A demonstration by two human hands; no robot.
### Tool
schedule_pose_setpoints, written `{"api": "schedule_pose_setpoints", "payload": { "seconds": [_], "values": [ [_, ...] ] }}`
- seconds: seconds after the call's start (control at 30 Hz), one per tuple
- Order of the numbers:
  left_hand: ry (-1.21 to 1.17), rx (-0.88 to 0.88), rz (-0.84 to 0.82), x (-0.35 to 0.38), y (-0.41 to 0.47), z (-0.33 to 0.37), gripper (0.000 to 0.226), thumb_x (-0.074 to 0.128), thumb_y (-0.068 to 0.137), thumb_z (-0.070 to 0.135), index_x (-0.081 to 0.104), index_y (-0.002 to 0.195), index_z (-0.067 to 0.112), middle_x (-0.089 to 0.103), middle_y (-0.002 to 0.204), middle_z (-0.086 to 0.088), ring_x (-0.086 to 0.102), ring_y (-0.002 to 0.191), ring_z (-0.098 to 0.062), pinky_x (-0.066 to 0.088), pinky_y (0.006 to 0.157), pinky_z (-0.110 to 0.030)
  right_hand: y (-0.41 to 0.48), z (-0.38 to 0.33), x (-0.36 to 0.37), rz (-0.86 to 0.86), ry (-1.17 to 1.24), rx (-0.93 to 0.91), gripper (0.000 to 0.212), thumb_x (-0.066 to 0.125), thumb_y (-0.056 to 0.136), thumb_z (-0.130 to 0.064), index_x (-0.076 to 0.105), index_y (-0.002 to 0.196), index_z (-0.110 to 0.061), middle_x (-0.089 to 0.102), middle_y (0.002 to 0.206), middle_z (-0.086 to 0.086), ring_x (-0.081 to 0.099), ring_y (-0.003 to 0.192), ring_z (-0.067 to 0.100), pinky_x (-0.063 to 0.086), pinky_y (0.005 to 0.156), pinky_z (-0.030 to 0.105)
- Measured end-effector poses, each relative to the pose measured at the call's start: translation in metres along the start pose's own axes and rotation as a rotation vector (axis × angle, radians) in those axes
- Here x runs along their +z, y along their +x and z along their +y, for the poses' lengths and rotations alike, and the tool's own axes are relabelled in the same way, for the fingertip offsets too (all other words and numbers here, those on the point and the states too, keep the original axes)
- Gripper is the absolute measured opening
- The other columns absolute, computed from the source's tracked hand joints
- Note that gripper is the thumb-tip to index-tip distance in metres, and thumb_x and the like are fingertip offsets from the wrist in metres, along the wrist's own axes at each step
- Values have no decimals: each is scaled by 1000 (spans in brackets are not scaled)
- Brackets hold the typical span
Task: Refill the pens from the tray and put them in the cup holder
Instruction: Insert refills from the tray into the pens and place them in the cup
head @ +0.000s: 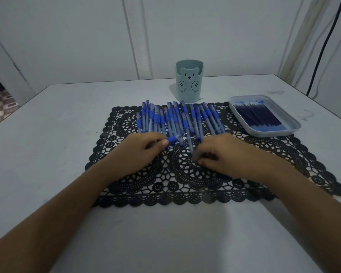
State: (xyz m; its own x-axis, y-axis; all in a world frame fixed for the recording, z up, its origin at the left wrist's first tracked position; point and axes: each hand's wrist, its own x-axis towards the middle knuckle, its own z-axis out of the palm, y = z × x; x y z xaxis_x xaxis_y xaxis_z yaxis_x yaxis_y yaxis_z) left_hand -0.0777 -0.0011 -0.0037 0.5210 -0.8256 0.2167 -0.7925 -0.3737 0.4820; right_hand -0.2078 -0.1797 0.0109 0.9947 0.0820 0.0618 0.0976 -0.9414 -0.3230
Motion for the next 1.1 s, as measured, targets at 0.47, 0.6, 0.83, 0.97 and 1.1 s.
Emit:
{"api": "schedule_pose_setpoints", "payload": {
  "seconds": [0.47, 0.6, 0.83, 0.97, 1.1],
  "values": [
    [-30, 36, 13, 2, -2, 6, 20, 45, 93, 31, 63, 98, 25, 48, 52, 9, 42, 46, -6, 37, 48, -14, 3, 6, -10, 326, 525, 203, 5, 59, 84, -31, 60, 89, -28, 59, 76, -6, 52, 59, -2, 47, 59, 13],
    [-8, 64, -17, 6, -2, 9, 22, 45, 93, 32, 64, 100, 24, 48, 53, 11, 46, 47, -1, 37, 48, -10, 5, 1, -4, 280, 647, 259, 7, 63, 83, -23, 66, 89, -22, 61, 61, -3, 52, 49, 4, 48, 51, 18],
    [-18, 66, 11, 6, -1, 3, 15, 45, 93, 31, 58, 98, 33, 50, 54, 10, 47, 48, -6, 38, 47, -14, 5, 16, -13, 334, 952, 386, 11, 54, 88, -7, 61, 80, -8, 61, 60, 0, 55, 48, 6, 47, 48, 16],
    [-1, 40, 63, 5, 1, -4, 13, 44, 93, 31, 56, 98, 35, 53, 55, 6, 46, 48, -6, 35, 46, -15, 3, 34, -29, 603, 1034, 492, 12, 49, 92, -7, 58, 83, -6, 58, 68, 4, 56, 52, 7, 51, 51, 15],
    [4, -12, 101, 4, 2, -7, 18, 45, 94, 30, 60, 103, 27, 53, 55, 6, 46, 47, -2, 38, 50, -13, -2, 56, -37, 984, 761, 628, 12, 50, 93, -12, 60, 92, -6, 62, 69, 4, 58, 53, 5, 55, 60, 22]
  ]
}}
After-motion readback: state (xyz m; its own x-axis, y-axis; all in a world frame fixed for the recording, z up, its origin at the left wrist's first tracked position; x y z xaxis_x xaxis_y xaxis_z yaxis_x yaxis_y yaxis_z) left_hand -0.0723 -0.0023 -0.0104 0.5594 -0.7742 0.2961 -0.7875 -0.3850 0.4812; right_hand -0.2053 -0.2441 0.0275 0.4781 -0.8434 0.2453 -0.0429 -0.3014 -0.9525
